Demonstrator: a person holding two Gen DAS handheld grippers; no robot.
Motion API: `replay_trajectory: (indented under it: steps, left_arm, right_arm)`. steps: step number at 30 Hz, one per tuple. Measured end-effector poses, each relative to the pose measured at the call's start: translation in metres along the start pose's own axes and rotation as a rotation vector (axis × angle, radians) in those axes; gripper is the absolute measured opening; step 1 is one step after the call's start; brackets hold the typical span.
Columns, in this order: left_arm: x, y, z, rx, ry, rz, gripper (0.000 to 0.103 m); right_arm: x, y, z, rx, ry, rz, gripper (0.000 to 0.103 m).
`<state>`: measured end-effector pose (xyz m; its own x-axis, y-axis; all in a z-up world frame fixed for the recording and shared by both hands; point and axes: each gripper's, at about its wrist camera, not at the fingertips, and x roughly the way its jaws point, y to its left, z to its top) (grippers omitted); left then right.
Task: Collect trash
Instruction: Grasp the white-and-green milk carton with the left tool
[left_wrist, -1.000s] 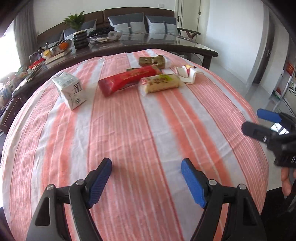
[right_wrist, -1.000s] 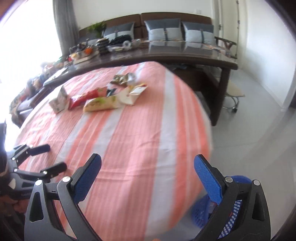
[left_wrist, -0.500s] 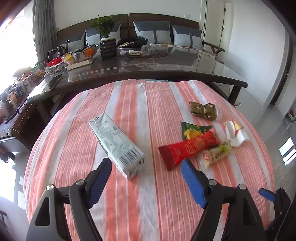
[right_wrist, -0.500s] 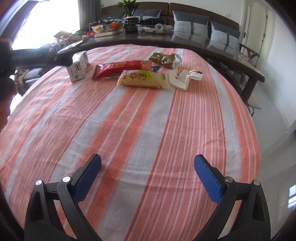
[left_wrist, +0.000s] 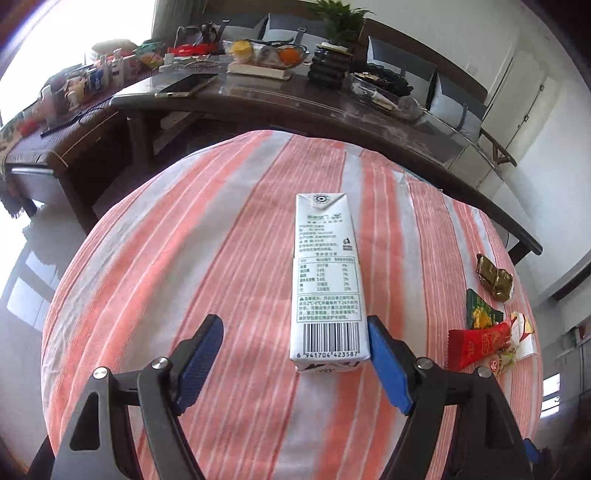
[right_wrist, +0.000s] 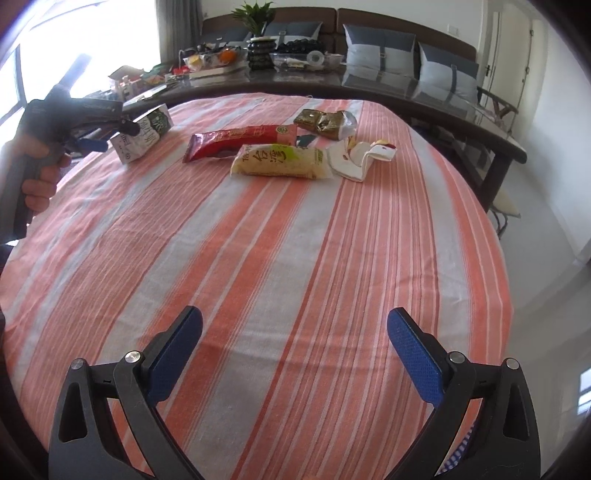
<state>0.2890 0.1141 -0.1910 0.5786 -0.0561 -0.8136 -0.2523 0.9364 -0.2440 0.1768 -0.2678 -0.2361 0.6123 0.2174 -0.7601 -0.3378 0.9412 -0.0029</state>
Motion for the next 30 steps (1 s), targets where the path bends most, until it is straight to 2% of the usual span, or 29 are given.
replay_trajectory:
  steps: [3, 10, 13, 15, 18, 21, 23, 24, 25, 26, 30]
  left_arm:
    - [-0.001, 0.014, 0.005, -0.010, -0.001, -0.023, 0.081]
    - [0.000, 0.020, 0.024, -0.015, -0.016, 0.018, 0.079]
    - [0.002, 0.016, 0.026, 0.016, -0.019, -0.022, 0.079]
    - [0.012, 0.007, 0.025, 0.063, 0.020, -0.043, 0.080]
    - [0.034, -0.005, 0.022, 0.137, 0.093, -0.007, 0.080]
    - [0.039, -0.008, 0.018, 0.154, 0.069, 0.033, 0.079]
    - [0.033, -0.013, 0.012, 0.176, 0.026, 0.049, 0.074]
    - [0.029, -0.016, 0.008, 0.198, 0.004, 0.055, 0.067]
    - [0.028, -0.019, 0.004, 0.225, 0.004, 0.058, 0.053]
    - [0.026, -0.023, -0.003, 0.249, 0.006, 0.056, 0.051]
    - [0.003, -0.044, -0.038, 0.322, -0.016, 0.006, 0.051]
  right_arm:
    - [0.000, 0.001, 0.000, -0.002, 0.002, 0.008, 0.100]
    - [0.005, 0.010, -0.002, -0.035, 0.012, -0.002, 0.100]
    - [0.006, 0.011, -0.003, -0.036, 0.011, 0.000, 0.100]
    - [0.007, 0.010, -0.002, -0.032, 0.011, 0.002, 0.100]
    - [0.008, 0.011, -0.002, -0.031, 0.009, 0.002, 0.101]
    - [0.008, 0.010, -0.002, -0.032, 0.010, 0.003, 0.101]
    - [0.008, 0.009, -0.002, -0.030, 0.008, 0.003, 0.101]
    - [0.008, 0.007, -0.003, -0.026, 0.007, 0.002, 0.101]
    - [0.008, 0.004, -0.003, -0.021, 0.007, 0.001, 0.101]
    - [0.008, 0.002, -0.002, -0.015, 0.007, -0.001, 0.101]
    - [0.006, -0.007, -0.001, 0.001, 0.000, -0.015, 0.101]
